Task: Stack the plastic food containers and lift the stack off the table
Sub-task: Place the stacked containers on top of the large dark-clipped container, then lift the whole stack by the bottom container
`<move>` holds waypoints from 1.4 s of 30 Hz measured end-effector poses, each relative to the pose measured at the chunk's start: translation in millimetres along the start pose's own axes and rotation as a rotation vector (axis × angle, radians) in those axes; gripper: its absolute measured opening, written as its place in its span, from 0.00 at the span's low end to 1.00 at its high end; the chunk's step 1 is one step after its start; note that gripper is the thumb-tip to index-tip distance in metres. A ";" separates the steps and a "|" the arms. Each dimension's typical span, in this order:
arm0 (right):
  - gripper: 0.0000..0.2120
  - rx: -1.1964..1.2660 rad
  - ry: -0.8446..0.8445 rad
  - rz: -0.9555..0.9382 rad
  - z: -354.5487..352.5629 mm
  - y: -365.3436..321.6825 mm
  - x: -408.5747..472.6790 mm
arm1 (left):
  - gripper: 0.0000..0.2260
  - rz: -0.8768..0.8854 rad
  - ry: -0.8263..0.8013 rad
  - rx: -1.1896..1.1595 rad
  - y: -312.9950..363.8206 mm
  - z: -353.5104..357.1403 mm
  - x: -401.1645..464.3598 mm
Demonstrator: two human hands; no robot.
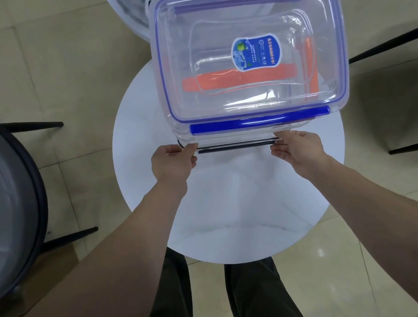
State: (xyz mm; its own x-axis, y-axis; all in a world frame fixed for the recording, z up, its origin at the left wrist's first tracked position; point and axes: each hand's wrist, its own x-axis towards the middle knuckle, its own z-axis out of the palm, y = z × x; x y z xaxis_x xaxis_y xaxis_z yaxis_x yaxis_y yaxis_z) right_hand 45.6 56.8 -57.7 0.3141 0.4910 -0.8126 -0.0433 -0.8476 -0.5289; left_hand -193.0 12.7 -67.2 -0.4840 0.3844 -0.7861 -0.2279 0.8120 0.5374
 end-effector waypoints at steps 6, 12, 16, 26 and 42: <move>0.07 -0.010 -0.003 0.008 -0.7 -1.4 -1.9 | 0.15 -0.033 -0.016 0.025 1.9 -0.3 1.2; 0.07 -0.023 0.004 0.008 -0.7 -1.7 -2.5 | 0.14 -0.004 0.011 0.072 0.0 2.1 4.6; 0.06 -0.012 0.012 0.018 -2.7 1.6 -4.5 | 0.15 0.020 0.018 0.104 -2.5 3.5 7.6; 0.05 0.051 0.047 0.059 -26.2 16.9 -11.1 | 0.17 0.055 -0.033 0.171 0.9 22.2 6.5; 0.19 0.251 0.102 0.187 -45.7 53.8 -29.1 | 0.18 0.071 -0.138 0.161 11.7 51.2 6.9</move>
State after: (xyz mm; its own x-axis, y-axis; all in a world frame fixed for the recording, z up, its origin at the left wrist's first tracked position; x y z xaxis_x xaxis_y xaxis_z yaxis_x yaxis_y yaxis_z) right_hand 77.5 -12.3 -51.3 0.3714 0.2978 -0.8794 -0.3376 -0.8390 -0.4267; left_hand -155.7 47.4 -82.0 -0.3711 0.4908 -0.7883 -0.0539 0.8361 0.5459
